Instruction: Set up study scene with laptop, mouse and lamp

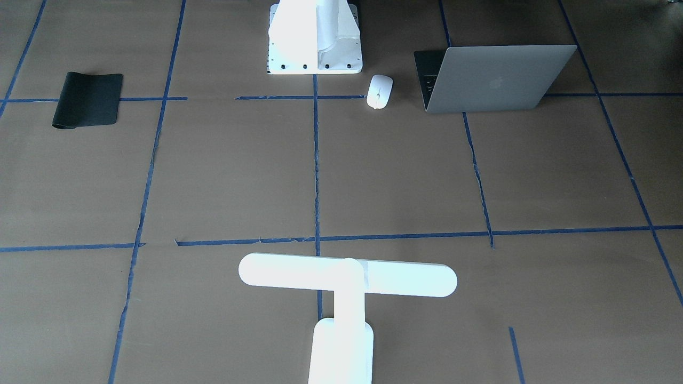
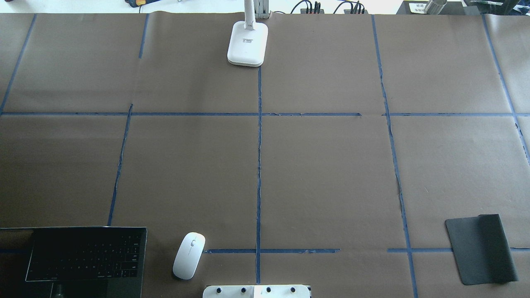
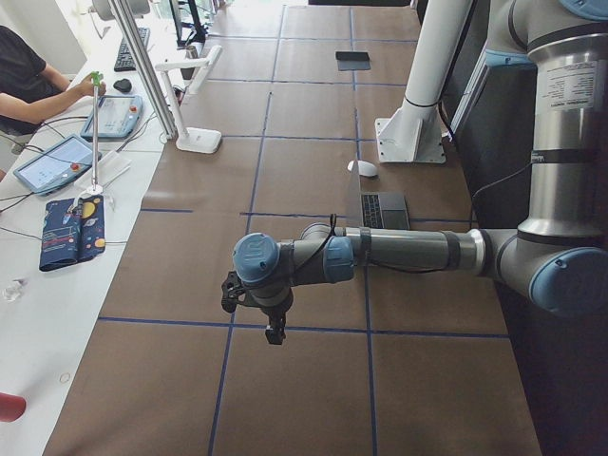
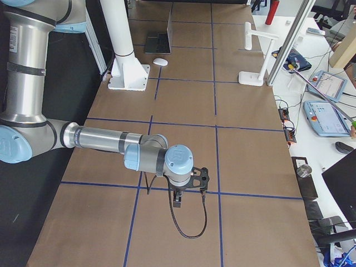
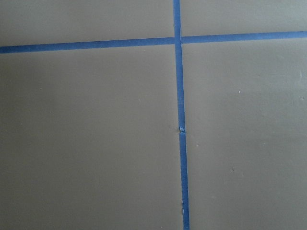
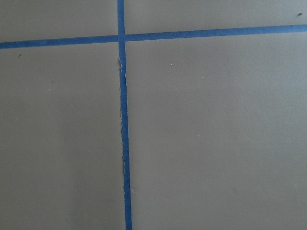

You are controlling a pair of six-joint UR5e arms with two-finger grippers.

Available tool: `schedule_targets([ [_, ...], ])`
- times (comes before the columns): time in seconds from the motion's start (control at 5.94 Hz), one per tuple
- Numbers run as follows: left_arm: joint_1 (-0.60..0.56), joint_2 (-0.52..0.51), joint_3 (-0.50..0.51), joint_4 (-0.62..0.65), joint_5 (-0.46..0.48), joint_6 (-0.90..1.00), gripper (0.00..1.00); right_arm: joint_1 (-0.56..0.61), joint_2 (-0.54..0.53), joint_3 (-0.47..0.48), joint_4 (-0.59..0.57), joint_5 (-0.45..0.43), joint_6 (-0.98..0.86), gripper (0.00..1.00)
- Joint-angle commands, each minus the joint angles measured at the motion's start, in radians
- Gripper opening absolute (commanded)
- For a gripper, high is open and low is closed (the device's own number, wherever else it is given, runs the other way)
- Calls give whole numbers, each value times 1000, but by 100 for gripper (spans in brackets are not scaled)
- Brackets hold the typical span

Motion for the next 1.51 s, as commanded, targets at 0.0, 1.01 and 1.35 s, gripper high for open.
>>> schedule_targets([
  [0.0,0,0,0,0,0,0,100,0,0,3,1,5,9,100],
  [1.01,-2,-27,1,5,-2,-8,100,0,10,44,14,5,15,100],
  [1.35,-5,-32,-37,18,0,-31,100,0,12,41,14,-4,15,100],
])
